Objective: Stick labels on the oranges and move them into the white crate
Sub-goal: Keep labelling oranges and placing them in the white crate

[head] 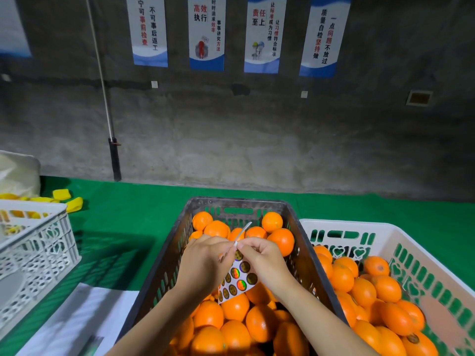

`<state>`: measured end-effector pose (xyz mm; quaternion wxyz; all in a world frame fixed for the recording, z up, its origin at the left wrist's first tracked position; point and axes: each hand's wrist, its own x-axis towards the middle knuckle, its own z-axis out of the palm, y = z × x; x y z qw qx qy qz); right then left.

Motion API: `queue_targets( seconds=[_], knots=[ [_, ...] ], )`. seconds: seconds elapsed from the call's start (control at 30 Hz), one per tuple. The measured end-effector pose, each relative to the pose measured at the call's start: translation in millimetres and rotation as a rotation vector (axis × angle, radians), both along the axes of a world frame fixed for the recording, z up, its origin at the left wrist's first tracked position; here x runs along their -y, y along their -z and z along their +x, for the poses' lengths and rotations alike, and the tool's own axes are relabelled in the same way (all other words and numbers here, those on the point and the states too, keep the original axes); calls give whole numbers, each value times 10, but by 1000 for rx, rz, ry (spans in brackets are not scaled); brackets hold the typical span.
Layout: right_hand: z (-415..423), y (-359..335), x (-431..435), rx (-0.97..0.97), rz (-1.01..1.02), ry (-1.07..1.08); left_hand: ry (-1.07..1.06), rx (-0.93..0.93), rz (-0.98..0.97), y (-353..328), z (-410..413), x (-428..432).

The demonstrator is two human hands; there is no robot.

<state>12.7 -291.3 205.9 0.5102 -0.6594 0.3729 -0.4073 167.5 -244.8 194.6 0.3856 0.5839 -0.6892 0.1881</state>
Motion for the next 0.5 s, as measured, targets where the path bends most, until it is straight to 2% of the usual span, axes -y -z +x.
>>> queue_targets(
  seconds=[0.2,0.4,0.5],
  knots=[
    [24,46,18,-41,8,36,8,-30,44,-3,8,6],
    [1,50,37,-39,-23,142,-48,-137,-42,-43,-4,0],
    [-4,13,33,-39,-17,90,-58,-129,-81,-72,7,6]
  ],
)
